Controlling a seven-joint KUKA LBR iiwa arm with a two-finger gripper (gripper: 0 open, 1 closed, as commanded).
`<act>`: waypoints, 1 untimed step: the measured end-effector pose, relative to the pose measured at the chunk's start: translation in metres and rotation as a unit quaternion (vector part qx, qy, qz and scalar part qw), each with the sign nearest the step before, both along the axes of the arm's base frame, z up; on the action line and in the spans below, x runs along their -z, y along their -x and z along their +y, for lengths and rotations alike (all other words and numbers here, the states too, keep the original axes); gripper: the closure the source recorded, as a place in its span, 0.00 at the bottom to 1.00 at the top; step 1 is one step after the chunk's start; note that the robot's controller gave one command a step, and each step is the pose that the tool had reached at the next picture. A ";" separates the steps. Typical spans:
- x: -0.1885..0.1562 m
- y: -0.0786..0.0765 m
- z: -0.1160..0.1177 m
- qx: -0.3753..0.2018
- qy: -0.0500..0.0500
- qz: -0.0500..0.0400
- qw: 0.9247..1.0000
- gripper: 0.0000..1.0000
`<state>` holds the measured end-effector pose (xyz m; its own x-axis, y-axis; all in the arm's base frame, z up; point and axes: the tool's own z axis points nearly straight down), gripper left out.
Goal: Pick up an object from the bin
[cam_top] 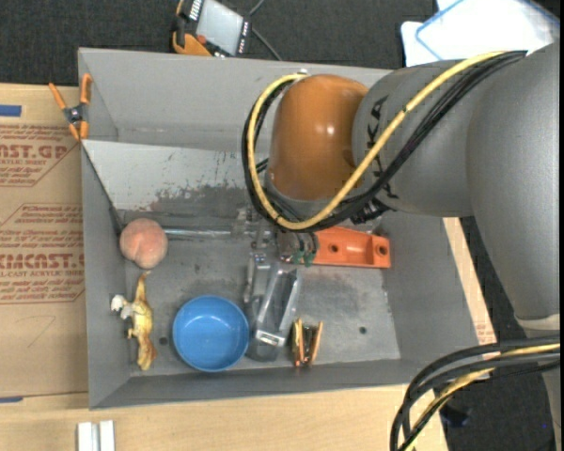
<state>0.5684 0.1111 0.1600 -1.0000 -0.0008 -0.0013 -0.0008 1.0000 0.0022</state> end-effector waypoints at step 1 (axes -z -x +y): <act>0.000 0.000 0.000 0.000 0.000 0.000 1.000 0.00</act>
Offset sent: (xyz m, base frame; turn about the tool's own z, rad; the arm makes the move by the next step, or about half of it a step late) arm -0.0299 0.0164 -0.0681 -0.0658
